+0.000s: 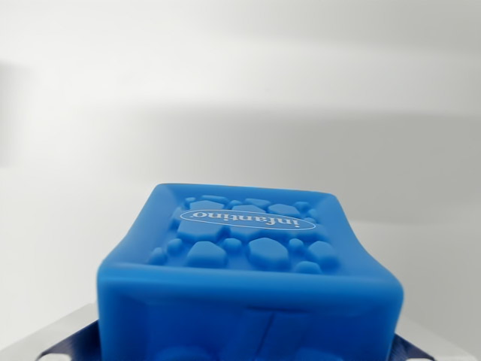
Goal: Stack cube
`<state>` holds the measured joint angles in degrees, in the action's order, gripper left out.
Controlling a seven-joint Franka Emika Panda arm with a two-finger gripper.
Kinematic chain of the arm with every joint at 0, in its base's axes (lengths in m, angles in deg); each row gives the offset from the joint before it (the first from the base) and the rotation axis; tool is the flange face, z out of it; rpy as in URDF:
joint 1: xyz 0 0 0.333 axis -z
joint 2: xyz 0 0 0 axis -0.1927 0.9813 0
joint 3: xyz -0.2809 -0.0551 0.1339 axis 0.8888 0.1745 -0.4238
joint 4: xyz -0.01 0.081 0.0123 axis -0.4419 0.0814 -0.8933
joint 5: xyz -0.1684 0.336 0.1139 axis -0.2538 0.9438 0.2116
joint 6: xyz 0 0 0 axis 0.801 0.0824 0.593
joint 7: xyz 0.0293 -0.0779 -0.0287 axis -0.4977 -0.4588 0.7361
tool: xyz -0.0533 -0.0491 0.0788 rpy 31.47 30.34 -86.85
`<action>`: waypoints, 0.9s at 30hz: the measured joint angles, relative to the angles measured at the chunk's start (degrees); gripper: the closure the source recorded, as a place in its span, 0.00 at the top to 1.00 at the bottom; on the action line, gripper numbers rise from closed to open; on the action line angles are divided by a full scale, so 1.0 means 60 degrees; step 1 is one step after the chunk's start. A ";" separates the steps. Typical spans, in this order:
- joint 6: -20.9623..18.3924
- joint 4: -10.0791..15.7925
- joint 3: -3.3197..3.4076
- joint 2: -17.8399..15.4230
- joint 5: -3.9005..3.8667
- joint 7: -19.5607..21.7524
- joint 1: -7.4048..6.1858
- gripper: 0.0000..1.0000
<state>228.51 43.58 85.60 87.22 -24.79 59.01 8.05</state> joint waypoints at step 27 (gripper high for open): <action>-0.0326 -0.0331 0.0016 -0.0004 -0.0010 0.1940 -0.0913 0.00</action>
<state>226.55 41.60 85.69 87.20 -24.85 70.65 2.57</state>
